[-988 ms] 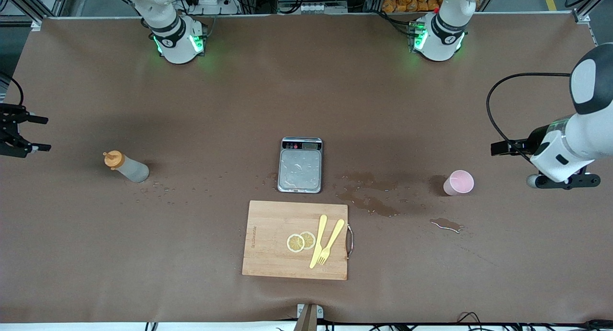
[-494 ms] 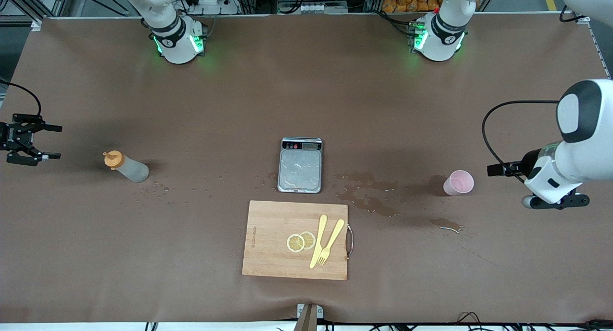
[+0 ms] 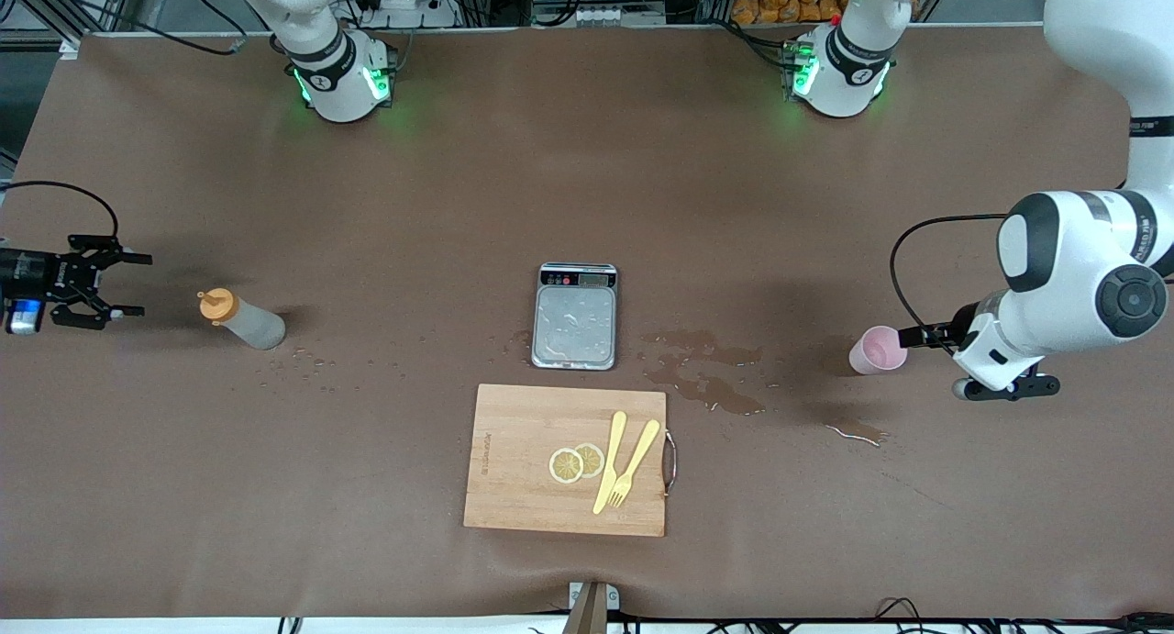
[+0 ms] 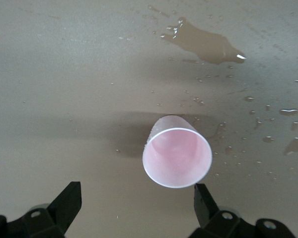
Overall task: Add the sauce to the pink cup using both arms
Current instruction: 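Grasp the sauce bottle with the right gripper while the left gripper grasps the cup, then carry the pink cup onto the scale with the left gripper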
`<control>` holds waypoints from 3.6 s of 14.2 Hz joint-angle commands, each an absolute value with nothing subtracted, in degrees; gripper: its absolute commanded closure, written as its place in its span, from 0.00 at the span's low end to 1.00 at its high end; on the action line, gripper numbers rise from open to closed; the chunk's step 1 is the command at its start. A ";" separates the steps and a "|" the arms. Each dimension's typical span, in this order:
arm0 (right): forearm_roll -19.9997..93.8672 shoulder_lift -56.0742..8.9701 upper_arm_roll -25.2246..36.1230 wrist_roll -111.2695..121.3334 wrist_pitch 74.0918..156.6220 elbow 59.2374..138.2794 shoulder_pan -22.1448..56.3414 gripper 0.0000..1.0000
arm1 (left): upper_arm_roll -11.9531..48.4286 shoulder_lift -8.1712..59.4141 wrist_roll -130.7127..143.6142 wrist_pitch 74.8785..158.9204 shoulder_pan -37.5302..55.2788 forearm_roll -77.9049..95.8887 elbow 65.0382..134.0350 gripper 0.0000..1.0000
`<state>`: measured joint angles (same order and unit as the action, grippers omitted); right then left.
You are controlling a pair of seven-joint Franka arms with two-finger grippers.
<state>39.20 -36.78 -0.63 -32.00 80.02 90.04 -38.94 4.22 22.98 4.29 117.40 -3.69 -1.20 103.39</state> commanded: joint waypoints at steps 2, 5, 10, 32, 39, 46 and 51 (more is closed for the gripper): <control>41.83 -41.04 -1.58 -32.08 78.84 89.03 -40.43 0.00 | 4.48 24.78 2.81 120.75 -4.39 -2.64 104.94 0.00; 43.06 -43.24 -1.58 -32.61 78.93 89.03 -40.43 0.00 | 4.39 27.15 1.15 123.83 -4.74 -3.16 104.94 0.00; 46.23 -47.19 -1.58 -32.17 79.01 88.86 -41.05 0.00 | 4.48 29.00 0.88 124.10 -4.39 -4.92 105.03 0.00; 53.08 -53.70 -1.76 -31.99 84.90 88.24 -36.04 0.00 | 8.69 25.50 11.06 124.89 -3.16 -0.27 102.66 1.00; 53.09 -54.75 -1.76 -31.99 84.81 88.42 -34.19 0.00 | 14.41 26.45 24.85 115.49 1.13 -0.44 91.85 1.00; 53.00 -54.06 -1.76 -33.04 84.20 87.98 -34.19 0.57 | 14.85 27.51 49.45 115.92 15.44 0.09 88.51 1.00; 52.56 -53.18 -1.76 -37.17 84.11 86.05 -33.14 0.60 | 14.85 34.79 63.17 119.08 26.26 0.18 82.09 1.00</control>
<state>51.86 -54.12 -1.80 -34.00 84.93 87.44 -34.10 15.41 30.39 59.50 118.22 23.39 -0.41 86.48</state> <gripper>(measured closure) 0.537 0.952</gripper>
